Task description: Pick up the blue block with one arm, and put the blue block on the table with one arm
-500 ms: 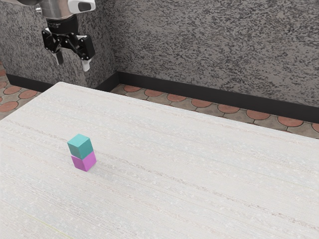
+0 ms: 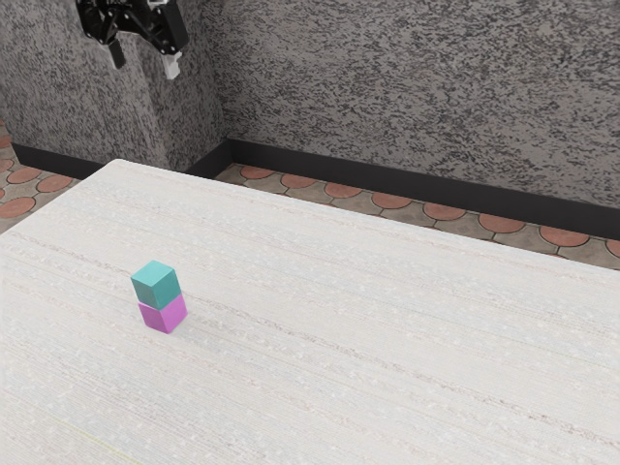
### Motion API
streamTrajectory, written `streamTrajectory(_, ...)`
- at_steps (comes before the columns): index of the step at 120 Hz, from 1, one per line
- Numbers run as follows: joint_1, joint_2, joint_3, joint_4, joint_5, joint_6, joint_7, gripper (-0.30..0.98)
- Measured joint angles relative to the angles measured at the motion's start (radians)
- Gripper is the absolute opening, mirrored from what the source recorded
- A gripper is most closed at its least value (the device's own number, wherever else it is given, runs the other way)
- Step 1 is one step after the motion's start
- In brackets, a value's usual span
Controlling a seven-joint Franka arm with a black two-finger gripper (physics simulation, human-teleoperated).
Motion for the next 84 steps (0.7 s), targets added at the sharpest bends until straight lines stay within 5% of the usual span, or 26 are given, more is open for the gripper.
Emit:
streamTrajectory(29,-0.059,0.031,-0.023,-0.02,-0.006,0.027,-0.008,0.69)
streamTrajectory(58,-0.003,-0.041,-0.048,-0.659,-0.067,0.375,-0.011,0.69)
streamTrajectory(84,0.03,-0.043,-0.058,-0.885,-0.085,0.653,-0.004,0.69)
